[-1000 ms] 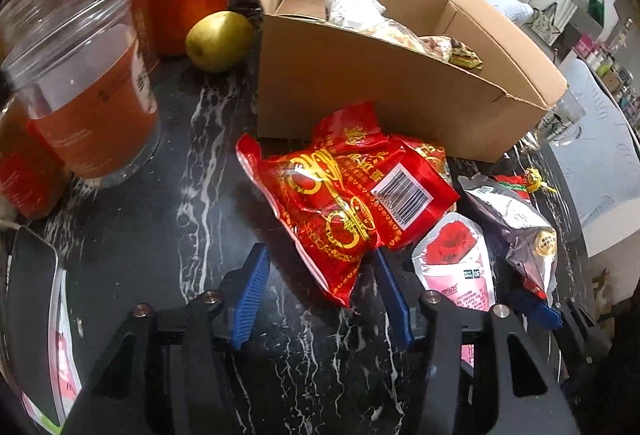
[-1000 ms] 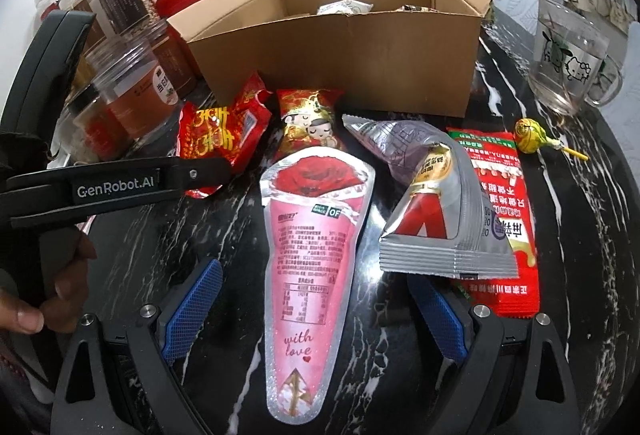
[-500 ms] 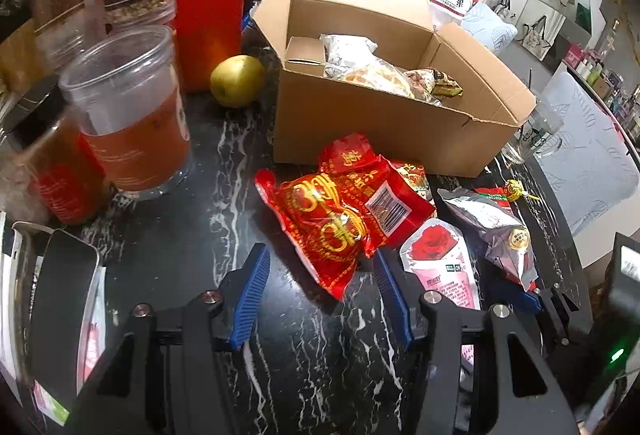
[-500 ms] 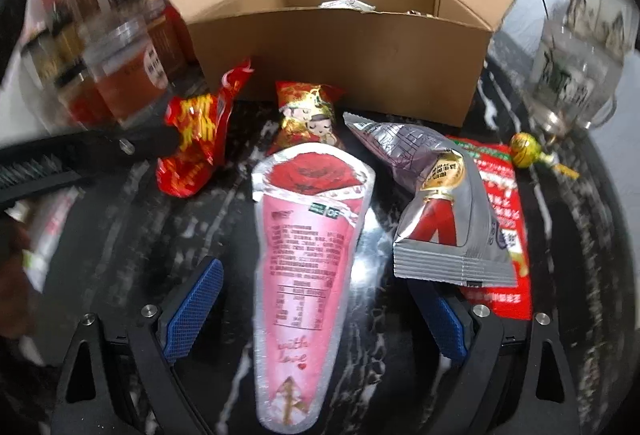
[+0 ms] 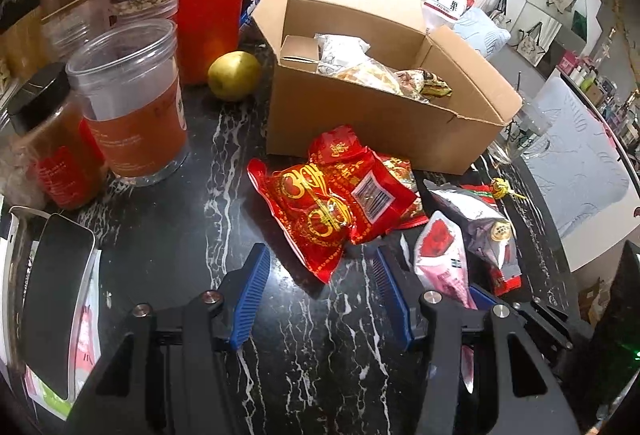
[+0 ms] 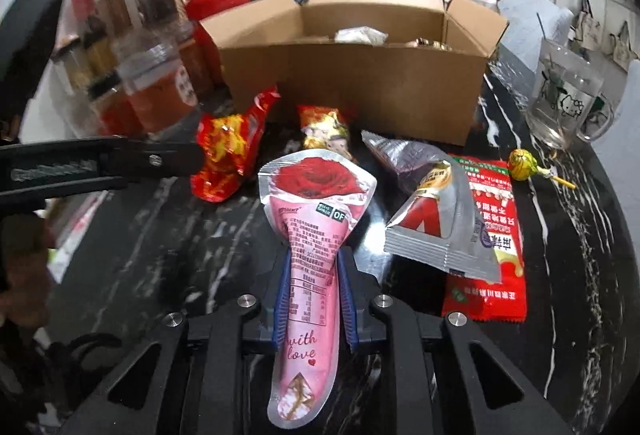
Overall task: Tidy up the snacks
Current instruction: 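Grasp the red snack bag with the left tool while the right tool grasps the pink rose pouch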
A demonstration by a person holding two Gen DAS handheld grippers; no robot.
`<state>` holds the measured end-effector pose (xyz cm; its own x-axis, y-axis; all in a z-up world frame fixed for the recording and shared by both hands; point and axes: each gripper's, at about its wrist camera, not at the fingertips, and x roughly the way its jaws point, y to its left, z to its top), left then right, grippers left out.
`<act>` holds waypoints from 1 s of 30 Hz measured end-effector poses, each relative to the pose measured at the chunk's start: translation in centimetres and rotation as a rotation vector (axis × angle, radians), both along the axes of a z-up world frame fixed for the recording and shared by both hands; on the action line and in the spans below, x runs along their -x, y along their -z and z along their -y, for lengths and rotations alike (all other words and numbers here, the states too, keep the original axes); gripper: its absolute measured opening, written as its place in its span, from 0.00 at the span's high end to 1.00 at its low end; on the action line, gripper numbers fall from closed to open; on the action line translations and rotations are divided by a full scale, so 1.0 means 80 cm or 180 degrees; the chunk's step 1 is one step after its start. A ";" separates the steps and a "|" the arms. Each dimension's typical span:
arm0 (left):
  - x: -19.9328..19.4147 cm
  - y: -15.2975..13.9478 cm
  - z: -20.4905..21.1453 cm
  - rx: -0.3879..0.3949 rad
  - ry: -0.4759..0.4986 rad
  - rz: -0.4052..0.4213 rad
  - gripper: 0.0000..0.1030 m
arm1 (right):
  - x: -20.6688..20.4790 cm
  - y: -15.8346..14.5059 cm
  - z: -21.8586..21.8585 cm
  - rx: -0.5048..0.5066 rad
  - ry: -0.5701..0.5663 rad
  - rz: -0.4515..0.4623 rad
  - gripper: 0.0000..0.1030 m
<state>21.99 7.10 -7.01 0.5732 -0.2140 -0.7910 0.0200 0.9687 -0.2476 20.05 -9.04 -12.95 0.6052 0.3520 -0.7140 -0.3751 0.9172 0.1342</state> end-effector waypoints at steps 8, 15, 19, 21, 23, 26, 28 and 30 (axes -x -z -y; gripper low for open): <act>0.002 -0.009 0.012 0.0019 0.0027 0.0077 0.48 | 0.028 -0.038 0.030 -0.0123 0.0087 0.0168 0.78; -0.014 0.019 0.031 -0.0078 -0.0089 -0.0067 0.48 | 0.040 -0.048 0.050 -0.0202 0.0167 0.0224 0.78; -0.020 0.028 0.037 -0.0180 -0.0178 -0.0061 0.48 | 0.034 -0.043 0.058 -0.0229 0.0216 0.0172 0.78; -0.027 0.035 0.036 -0.0201 -0.0239 -0.0139 0.48 | 0.032 -0.040 0.061 -0.0261 0.0229 0.0148 0.78; -0.031 0.038 0.036 -0.0280 -0.0331 -0.0136 0.48 | 0.029 -0.039 0.062 -0.0278 0.0235 0.0134 0.78; -0.040 0.044 0.032 -0.0335 -0.0422 -0.0161 0.47 | 0.026 -0.039 0.062 -0.0292 0.0218 0.0129 0.78; -0.045 0.045 0.029 -0.0354 -0.0470 -0.0141 0.46 | 0.024 -0.038 0.062 -0.0300 0.0210 0.0123 0.78; -0.050 0.047 0.028 -0.0365 -0.0451 -0.0127 0.44 | 0.022 -0.036 0.062 -0.0313 0.0204 0.0111 0.78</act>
